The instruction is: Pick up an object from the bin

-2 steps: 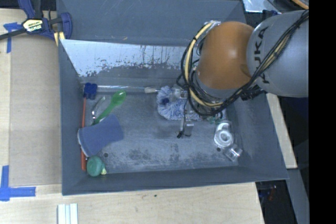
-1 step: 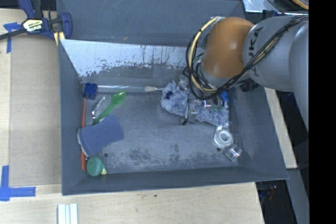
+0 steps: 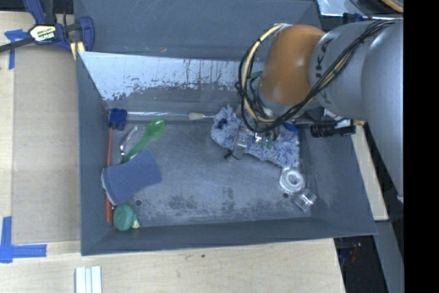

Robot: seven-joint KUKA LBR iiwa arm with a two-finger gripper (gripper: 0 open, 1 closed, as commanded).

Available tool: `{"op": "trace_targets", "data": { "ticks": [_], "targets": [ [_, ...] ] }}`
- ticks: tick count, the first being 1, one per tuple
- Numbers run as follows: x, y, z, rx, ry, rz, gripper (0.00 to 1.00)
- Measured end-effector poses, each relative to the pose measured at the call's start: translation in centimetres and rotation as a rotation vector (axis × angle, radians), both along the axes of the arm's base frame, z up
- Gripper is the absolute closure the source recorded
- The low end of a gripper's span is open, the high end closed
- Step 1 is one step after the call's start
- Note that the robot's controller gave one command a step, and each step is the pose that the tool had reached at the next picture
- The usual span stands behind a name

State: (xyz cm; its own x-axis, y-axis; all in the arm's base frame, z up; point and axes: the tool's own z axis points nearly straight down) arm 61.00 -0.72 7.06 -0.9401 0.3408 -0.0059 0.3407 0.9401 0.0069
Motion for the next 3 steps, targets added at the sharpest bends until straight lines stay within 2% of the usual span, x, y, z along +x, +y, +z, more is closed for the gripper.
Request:
{"op": "trace_targets", "data": {
  "ticks": [1, 2, 3],
  "targets": [
    [0.62, -1.01, 0.11, -0.006, 0.002, 0.322, 0.00],
    [0.05, -0.03, 0.07, 0.000, 0.001, 0.023, 0.00],
    [0.79, -1.02, 0.28, -0.007, -0.006, 0.305, 1.00]
  ]
}}
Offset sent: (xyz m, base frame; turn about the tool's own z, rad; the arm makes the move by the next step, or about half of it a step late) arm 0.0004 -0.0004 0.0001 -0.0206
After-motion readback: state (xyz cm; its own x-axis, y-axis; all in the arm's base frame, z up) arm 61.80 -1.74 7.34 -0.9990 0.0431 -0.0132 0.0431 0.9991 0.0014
